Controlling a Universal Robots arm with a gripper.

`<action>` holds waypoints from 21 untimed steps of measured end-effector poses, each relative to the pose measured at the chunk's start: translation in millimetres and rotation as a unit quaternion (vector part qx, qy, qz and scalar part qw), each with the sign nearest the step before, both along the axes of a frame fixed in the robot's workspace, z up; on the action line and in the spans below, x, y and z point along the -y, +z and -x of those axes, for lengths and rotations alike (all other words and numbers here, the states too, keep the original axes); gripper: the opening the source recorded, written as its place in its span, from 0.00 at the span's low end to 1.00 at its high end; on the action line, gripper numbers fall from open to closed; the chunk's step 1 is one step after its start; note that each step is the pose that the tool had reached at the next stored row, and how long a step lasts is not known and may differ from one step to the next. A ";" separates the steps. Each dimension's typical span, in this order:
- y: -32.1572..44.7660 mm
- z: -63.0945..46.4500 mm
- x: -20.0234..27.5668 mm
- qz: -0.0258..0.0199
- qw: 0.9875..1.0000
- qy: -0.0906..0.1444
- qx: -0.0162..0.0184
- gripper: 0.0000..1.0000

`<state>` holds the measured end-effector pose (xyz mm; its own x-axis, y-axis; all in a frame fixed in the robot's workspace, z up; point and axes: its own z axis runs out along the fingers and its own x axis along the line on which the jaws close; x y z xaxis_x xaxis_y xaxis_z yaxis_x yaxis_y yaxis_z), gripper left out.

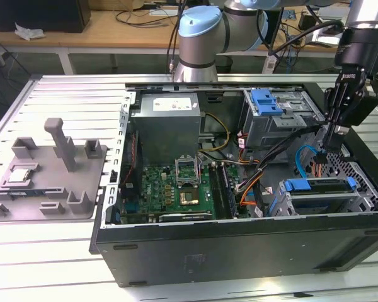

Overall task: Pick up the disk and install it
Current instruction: 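Insert the first disk wire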

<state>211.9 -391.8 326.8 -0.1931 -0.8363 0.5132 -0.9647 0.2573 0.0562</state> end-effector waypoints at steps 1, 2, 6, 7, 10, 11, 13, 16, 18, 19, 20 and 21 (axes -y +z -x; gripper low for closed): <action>0.0 0.0 0.0 0.000 1.000 0.000 0.000 0.16; 0.0 0.0 0.0 0.000 1.000 0.000 0.000 0.16; 1.8 4.7 0.0 0.000 1.000 0.000 0.001 0.16; 4.4 6.7 0.0 0.000 1.000 0.000 0.003 0.16; 9.4 10.0 1.1 0.000 1.000 0.001 0.008 0.16; 9.9 10.2 2.0 -0.001 1.000 0.002 0.009 0.16; 11.0 10.6 4.3 -0.002 1.000 0.005 0.010 0.16; 12.9 13.3 11.4 -0.015 1.000 0.011 0.016 0.16; 13.1 14.3 13.0 -0.018 1.000 0.011 0.018 0.16; 13.2 15.2 14.3 -0.021 1.000 0.011 0.020 0.16; 13.4 15.7 14.9 -0.022 0.999 0.011 0.021 0.16; 13.9 16.9 16.3 -0.024 0.999 0.012 0.023 0.16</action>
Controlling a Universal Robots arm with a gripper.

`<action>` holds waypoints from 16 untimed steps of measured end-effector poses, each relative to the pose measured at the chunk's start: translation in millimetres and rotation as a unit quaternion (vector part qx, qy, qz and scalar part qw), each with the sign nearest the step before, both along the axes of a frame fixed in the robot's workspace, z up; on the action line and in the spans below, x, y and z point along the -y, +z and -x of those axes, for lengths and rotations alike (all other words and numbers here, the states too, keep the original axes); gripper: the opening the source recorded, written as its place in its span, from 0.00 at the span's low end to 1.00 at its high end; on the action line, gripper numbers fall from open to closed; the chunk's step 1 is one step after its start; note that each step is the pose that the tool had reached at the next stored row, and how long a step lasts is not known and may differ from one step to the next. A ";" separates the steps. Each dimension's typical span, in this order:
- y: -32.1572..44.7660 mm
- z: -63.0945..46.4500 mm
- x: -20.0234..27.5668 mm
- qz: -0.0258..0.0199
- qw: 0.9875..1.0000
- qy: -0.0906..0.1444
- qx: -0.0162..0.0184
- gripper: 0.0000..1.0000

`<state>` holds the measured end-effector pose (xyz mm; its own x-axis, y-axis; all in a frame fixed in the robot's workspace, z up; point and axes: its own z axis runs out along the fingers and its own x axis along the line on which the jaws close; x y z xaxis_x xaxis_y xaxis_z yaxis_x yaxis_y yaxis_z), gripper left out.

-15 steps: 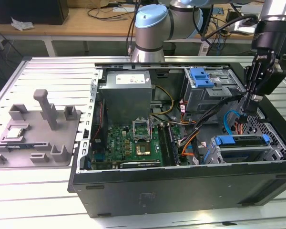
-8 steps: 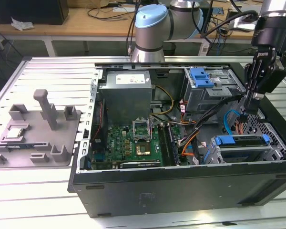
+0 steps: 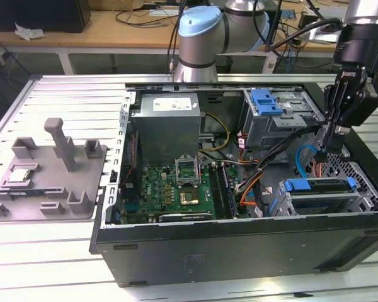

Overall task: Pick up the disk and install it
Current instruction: 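Insert the first disk wire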

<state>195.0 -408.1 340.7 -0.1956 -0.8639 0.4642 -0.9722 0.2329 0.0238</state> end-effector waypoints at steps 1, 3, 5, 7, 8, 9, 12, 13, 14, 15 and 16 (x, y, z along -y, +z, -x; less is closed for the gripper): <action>1.3 2.1 2.2 -0.001 1.000 0.000 0.003 0.16; 7.4 6.0 6.6 -0.007 1.000 0.000 0.011 0.16; 10.5 7.1 8.0 -0.010 1.000 0.000 0.014 0.16; 12.5 7.7 9.7 -0.014 1.000 0.000 0.017 0.16; 13.3 7.9 10.5 -0.016 1.000 0.000 0.019 0.16; 14.0 8.2 11.2 -0.018 1.000 0.000 0.020 0.16; 15.7 10.3 15.8 -0.025 0.999 0.000 0.023 0.16; 15.6 11.7 18.3 -0.027 0.999 0.000 0.023 0.16; 15.7 13.2 20.8 -0.029 0.999 0.000 0.024 0.16; 15.7 14.5 23.1 -0.031 0.999 0.000 0.025 0.16; 15.7 15.3 24.8 -0.032 0.999 0.000 0.025 0.16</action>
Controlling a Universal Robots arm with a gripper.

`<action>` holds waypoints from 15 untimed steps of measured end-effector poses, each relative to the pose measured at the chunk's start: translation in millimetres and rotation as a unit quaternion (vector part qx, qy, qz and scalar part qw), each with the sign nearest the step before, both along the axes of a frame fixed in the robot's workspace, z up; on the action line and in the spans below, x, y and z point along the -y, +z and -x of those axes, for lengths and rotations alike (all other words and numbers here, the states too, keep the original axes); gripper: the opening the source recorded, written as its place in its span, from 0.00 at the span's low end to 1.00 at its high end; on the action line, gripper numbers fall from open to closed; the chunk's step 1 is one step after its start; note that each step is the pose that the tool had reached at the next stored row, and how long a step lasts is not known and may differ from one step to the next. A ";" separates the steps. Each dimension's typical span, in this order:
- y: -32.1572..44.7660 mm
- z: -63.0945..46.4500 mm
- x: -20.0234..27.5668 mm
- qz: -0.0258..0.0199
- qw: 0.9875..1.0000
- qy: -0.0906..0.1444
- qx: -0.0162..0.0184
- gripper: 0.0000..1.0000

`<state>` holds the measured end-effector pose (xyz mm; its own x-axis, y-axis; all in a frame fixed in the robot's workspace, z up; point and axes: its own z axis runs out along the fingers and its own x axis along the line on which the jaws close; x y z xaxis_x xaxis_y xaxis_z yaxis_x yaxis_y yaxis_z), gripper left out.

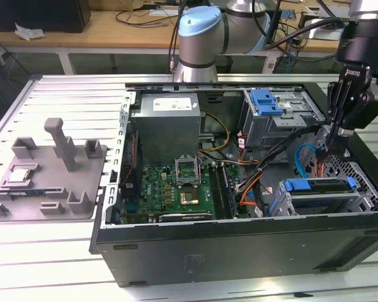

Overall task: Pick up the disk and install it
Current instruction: 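Insert the first disk wire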

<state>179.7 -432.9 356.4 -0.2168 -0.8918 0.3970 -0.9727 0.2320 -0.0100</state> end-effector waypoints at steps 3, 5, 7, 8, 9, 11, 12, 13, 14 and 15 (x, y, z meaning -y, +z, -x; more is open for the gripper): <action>0.0 3.4 7.7 -0.008 1.000 0.000 0.003 0.16; 0.0 5.1 12.0 -0.012 1.000 0.000 0.004 0.16; 0.0 6.6 16.2 -0.016 1.000 0.000 0.006 0.16; 0.0 7.1 18.1 -0.018 1.000 0.000 0.007 0.16; 0.0 7.5 20.0 -0.020 1.000 0.000 0.007 0.16; 0.0 8.0 23.9 -0.023 1.000 0.000 0.008 0.16; 0.0 8.3 27.3 -0.028 1.000 0.001 0.010 0.16; 0.0 8.6 29.1 -0.031 0.999 0.001 0.011 0.16; 0.0 8.9 30.3 -0.033 0.999 0.002 0.011 0.16; 0.0 9.3 32.1 -0.038 0.999 0.003 0.013 0.16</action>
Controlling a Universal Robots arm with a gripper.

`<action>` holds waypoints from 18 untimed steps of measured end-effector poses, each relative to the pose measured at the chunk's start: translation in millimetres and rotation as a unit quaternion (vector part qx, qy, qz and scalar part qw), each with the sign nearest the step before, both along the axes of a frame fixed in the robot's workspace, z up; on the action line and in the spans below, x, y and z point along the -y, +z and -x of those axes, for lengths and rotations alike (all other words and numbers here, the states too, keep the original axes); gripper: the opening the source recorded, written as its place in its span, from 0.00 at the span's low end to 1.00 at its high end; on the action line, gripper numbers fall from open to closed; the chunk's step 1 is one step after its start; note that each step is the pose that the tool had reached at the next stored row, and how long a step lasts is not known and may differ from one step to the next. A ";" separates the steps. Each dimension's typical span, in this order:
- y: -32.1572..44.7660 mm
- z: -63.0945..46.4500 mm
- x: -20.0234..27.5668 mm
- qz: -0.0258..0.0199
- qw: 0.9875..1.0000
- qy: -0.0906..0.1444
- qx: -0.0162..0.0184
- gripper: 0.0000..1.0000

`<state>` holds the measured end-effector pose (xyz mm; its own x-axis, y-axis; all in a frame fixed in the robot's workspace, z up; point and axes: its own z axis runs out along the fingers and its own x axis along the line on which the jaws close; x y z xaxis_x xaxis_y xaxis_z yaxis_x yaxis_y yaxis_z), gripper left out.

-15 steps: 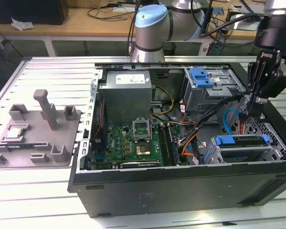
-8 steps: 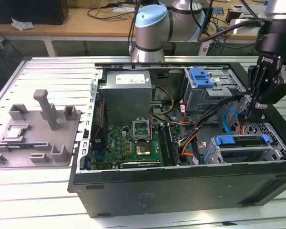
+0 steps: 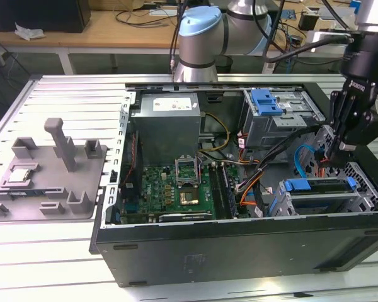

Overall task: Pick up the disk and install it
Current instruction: 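Insert the first disk wire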

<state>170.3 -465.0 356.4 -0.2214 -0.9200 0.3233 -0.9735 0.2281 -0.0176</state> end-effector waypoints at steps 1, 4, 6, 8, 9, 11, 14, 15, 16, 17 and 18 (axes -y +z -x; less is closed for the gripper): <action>0.0 0.3 0.9 -0.002 1.000 0.000 0.001 0.16; 0.0 1.2 4.6 -0.010 1.000 0.002 0.005 0.16; 0.0 2.8 10.0 -0.019 1.000 0.005 0.009 0.16; 0.0 4.2 11.5 -0.022 1.000 0.006 0.010 0.16; -0.1 4.2 11.5 -0.022 1.000 0.006 0.010 0.16; 0.0 4.3 11.6 -0.022 1.000 0.006 0.010 0.16; 0.0 4.3 12.1 -0.028 0.999 0.014 0.010 0.16; 0.0 4.3 12.2 -0.030 0.999 0.017 0.010 0.16; 0.0 4.4 12.2 -0.032 0.999 0.023 0.010 0.16; -0.1 5.2 13.1 -0.033 0.999 0.031 0.010 0.16; 0.0 7.2 15.5 -0.036 0.998 0.041 0.010 0.16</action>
